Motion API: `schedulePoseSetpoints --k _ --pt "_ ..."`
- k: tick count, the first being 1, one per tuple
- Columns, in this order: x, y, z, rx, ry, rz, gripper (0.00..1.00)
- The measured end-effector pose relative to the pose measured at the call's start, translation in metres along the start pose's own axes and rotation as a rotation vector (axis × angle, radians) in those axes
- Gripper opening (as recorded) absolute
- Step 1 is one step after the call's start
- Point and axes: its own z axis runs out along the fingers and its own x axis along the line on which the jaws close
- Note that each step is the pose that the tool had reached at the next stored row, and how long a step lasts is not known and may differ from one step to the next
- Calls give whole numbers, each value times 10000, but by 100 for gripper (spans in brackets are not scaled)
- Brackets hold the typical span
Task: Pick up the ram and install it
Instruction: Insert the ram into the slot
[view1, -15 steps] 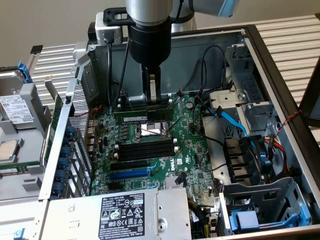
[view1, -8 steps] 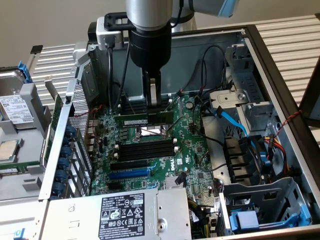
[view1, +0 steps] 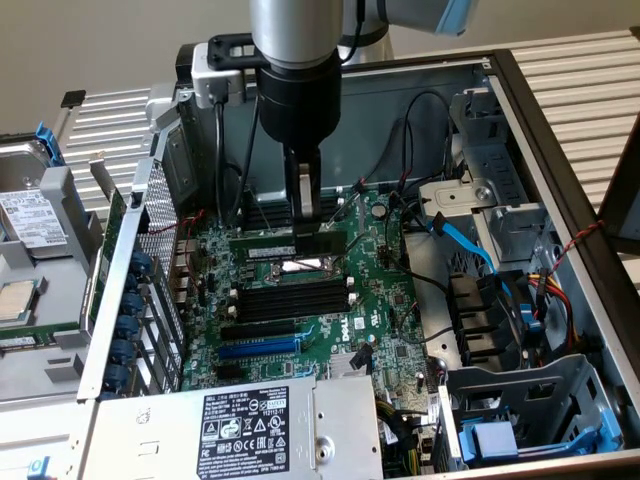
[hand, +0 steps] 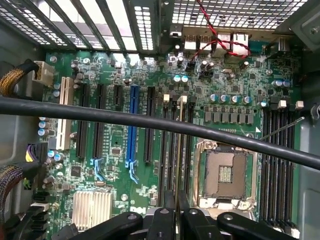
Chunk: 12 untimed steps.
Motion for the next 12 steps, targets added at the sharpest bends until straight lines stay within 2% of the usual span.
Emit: schedulePoseSetpoints --k 5,9,10,12 --pt "-1 65 63 101 1 -1 14" --pt "-1 70 100 245 9 -17 14" --pt "-1 70 111 267 10 -19 14" --pt "-1 68 134 274 20 -20 14"
